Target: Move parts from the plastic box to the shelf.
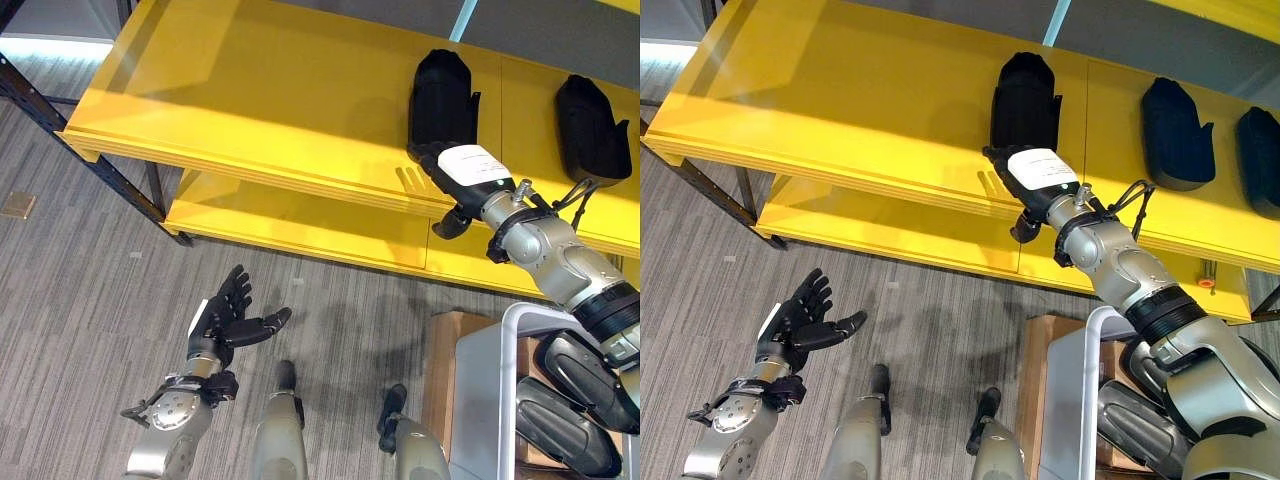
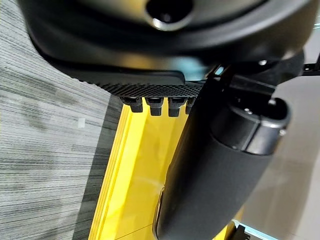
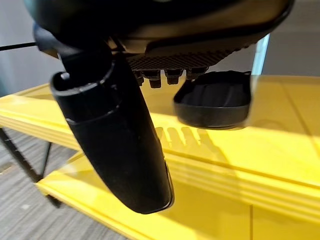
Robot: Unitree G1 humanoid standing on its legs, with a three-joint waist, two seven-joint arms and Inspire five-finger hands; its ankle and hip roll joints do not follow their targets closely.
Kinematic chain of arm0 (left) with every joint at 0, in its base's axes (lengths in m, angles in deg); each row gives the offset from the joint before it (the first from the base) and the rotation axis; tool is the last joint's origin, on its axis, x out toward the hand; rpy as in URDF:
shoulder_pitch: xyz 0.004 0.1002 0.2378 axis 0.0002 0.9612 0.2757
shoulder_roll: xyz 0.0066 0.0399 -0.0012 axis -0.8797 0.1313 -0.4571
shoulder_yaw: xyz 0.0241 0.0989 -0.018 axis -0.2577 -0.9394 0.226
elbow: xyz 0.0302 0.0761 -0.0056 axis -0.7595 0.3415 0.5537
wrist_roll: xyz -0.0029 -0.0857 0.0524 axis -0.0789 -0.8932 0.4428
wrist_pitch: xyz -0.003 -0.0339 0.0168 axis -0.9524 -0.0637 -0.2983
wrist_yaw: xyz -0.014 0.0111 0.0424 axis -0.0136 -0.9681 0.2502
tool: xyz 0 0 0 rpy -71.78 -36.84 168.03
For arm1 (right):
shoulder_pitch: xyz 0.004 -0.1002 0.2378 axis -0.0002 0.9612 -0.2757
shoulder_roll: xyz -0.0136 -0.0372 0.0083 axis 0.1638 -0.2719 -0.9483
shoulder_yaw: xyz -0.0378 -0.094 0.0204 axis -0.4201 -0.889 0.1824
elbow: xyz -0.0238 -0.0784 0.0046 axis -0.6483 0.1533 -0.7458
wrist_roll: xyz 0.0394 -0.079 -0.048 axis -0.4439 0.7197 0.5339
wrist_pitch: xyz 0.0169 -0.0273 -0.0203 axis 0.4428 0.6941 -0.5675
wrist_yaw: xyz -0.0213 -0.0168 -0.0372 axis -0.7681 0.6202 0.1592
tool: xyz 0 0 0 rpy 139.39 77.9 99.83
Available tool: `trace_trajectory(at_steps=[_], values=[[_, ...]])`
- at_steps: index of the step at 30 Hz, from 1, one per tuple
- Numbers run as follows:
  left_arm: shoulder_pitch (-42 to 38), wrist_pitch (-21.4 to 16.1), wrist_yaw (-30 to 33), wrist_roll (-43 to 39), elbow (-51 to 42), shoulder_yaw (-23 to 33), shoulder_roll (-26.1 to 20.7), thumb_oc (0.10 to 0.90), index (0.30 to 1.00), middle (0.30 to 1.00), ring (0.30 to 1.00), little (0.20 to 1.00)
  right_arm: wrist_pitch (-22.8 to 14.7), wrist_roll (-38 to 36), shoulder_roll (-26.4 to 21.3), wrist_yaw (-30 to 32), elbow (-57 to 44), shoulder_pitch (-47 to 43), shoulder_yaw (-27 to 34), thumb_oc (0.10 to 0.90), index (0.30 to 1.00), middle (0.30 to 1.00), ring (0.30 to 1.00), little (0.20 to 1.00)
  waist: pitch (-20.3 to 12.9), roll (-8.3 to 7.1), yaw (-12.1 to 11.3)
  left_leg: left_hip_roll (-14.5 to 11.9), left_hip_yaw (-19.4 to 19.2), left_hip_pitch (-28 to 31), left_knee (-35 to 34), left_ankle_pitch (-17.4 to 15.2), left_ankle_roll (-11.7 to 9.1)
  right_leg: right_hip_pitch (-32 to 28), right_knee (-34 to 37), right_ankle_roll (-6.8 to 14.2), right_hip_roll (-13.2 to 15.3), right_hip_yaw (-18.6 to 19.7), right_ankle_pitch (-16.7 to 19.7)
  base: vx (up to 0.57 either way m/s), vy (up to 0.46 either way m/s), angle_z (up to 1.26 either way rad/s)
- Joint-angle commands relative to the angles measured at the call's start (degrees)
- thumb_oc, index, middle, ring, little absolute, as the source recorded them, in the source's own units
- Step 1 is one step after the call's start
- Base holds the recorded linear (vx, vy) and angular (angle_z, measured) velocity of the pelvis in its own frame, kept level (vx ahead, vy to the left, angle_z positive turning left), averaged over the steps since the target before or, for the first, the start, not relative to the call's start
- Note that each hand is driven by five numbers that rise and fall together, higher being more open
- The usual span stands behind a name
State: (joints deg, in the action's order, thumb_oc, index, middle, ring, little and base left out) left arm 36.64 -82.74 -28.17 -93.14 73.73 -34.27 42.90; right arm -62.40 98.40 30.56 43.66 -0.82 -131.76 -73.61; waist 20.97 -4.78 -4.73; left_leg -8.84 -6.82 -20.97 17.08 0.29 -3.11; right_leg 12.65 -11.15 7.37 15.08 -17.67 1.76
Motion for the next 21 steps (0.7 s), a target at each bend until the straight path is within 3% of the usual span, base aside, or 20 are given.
trace_trajectory(at_steps=[1, 21], values=[[-0.3, -5.2, -0.8, 1.2, -5.8, 2.1, -1.5, 0.9, 1.0, 1.0, 1.0, 1.0, -1.1, 0.8, -3.3, 2.1, -5.2, -2.7, 4.6, 0.9, 1.0, 1.0, 1.0, 1.0, -2.4, -0.94, -0.5, -2.0, 0.9, 0.9, 4.1, -6.0, -0.2, 0.3, -3.2, 0.8, 1.0, 1.4, -2.2, 0.0, 0.0, 0.0], [0.1, -6.0, -0.6, 0.5, -5.8, 2.0, -2.0, 0.9, 1.0, 1.0, 1.0, 1.0, 0.7, 0.5, -1.4, 3.9, 3.8, -5.9, 3.5, 0.9, 1.0, 1.0, 1.0, 1.0, -1.3, -0.19, -0.9, -1.9, 0.9, 0.0, 4.5, -5.8, -0.2, 1.8, -4.3, 0.5, 1.1, 1.7, -2.3, 0.0, 0.0, 0.0]])
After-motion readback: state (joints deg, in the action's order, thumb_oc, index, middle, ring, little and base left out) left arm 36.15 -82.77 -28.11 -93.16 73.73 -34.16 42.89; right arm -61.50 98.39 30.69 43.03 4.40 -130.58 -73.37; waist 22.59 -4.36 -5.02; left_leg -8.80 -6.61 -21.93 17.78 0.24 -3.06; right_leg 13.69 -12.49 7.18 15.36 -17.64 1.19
